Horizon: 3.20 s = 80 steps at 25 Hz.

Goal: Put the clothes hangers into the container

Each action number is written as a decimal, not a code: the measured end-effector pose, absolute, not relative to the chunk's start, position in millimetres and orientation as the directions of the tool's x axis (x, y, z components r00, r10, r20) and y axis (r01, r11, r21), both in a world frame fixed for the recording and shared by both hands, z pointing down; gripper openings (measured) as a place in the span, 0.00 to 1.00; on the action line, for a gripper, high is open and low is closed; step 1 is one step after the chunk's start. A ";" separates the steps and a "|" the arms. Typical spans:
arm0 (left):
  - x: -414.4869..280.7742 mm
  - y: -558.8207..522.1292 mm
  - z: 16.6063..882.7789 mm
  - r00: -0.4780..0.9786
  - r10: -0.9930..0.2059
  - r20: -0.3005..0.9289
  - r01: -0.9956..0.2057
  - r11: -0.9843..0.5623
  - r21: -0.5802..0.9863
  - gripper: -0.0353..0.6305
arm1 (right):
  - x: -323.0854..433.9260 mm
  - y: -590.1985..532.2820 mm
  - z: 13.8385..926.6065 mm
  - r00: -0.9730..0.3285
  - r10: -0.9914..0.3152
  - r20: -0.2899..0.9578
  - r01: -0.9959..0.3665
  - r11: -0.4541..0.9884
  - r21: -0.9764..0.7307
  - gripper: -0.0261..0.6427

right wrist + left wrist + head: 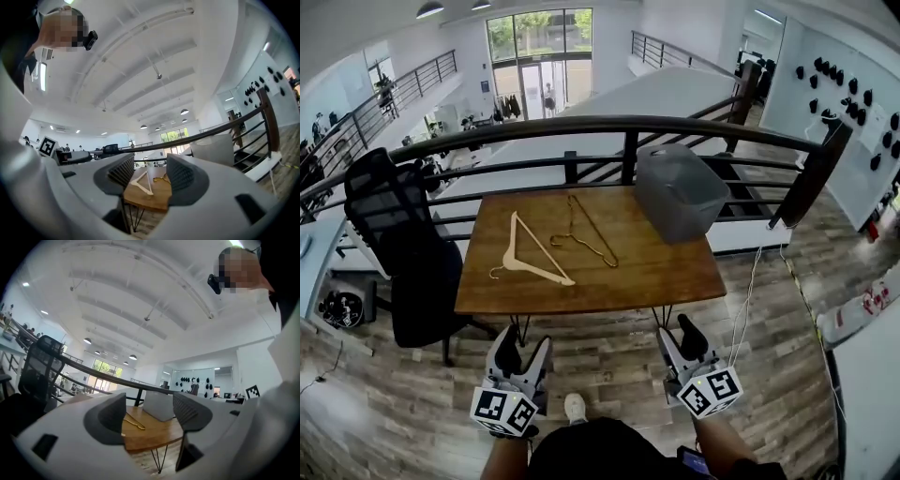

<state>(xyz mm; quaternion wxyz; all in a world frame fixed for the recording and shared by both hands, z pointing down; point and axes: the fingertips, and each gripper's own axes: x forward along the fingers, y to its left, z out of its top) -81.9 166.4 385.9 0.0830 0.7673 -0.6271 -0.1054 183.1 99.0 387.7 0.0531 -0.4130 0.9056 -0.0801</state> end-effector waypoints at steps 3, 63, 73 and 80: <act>-99.6 146.9 387.7 0.192 -0.979 -0.062 -0.940 -0.202 0.276 0.51 | 160.6 80.2 389.4 -0.663 -0.749 -0.017 -0.733 0.653 -0.189 0.34; -170.3 -111.7 469.2 0.034 -0.976 0.217 -0.958 0.030 0.284 0.51 | -34.9 -249.3 665.1 -0.654 -0.132 0.745 -0.457 0.854 -0.249 0.26; -196.8 -132.0 481.8 0.100 -0.968 0.230 -0.952 -0.026 0.304 0.51 | -52.7 -260.9 696.1 -0.566 -0.141 0.812 -0.464 0.869 -0.173 0.28; -209.4 -132.7 486.2 0.112 -0.964 0.242 -0.947 -0.030 0.320 0.51 | -55.9 -266.1 707.2 -0.506 -0.175 0.845 -0.514 0.848 -0.132 0.25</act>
